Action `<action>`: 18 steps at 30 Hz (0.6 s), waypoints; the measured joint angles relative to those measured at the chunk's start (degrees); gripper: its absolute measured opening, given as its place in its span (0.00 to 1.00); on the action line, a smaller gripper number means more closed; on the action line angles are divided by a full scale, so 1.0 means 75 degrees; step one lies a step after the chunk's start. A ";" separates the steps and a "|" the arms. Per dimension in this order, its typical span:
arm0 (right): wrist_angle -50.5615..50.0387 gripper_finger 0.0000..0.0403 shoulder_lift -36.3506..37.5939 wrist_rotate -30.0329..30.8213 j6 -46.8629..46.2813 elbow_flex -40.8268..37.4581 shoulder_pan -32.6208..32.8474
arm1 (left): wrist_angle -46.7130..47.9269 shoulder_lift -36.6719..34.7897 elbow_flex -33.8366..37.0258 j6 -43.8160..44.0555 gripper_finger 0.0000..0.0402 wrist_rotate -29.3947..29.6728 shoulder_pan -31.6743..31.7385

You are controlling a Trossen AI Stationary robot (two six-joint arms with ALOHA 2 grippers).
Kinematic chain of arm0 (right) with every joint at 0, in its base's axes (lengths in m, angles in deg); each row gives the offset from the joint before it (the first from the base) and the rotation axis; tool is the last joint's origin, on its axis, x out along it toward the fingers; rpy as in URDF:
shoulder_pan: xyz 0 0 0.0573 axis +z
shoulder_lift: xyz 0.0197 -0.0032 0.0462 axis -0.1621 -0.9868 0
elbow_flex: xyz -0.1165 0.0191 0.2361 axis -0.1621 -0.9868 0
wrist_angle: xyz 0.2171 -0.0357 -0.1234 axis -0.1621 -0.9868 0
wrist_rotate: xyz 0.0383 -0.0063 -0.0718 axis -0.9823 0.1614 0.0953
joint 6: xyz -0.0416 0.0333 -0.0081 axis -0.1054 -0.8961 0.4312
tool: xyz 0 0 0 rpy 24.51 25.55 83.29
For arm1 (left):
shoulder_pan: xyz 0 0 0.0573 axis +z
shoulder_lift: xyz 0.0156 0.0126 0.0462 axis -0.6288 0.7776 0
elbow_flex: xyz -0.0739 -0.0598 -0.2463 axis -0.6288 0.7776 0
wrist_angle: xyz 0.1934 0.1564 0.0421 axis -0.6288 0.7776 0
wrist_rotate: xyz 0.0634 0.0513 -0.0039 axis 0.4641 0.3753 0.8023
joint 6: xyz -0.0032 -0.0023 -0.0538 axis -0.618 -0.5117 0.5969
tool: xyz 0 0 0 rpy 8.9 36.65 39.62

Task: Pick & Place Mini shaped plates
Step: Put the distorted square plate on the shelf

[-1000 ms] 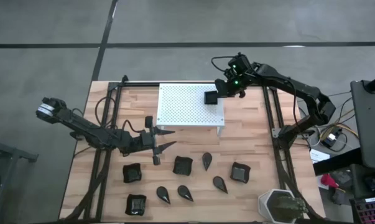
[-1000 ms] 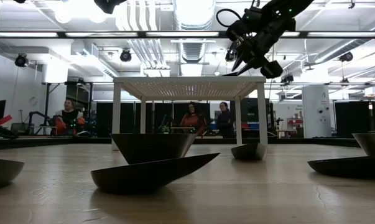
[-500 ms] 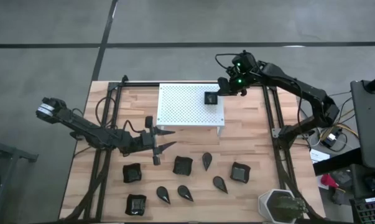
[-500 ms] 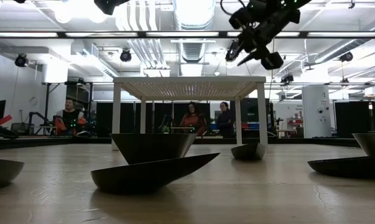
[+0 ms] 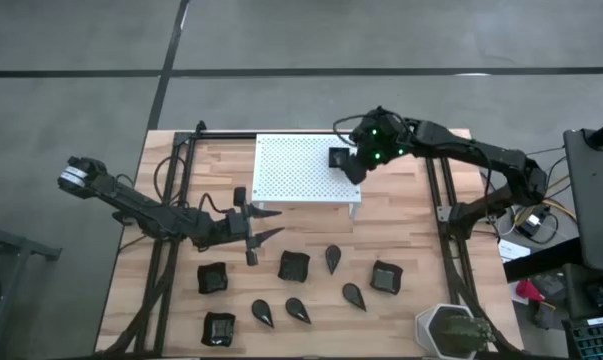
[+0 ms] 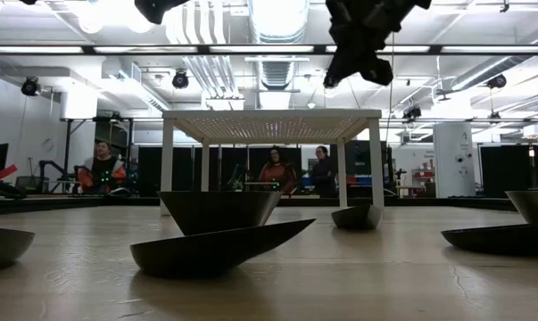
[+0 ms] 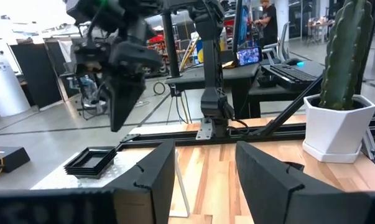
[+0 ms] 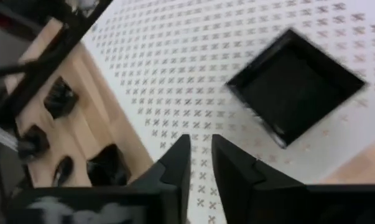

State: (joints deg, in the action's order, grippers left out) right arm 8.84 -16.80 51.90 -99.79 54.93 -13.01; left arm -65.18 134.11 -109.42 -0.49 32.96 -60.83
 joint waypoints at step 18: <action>0.3774 0.02 0.0003 0.1838 0.2345 -0.1245 0.3019 | 0.0821 0.0000 0.0009 0.1429 0.37 -0.0071 -0.0003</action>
State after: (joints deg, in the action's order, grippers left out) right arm 37.14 -16.78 65.68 -82.20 45.59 9.63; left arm -59.03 134.11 -109.36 10.23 32.43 -60.85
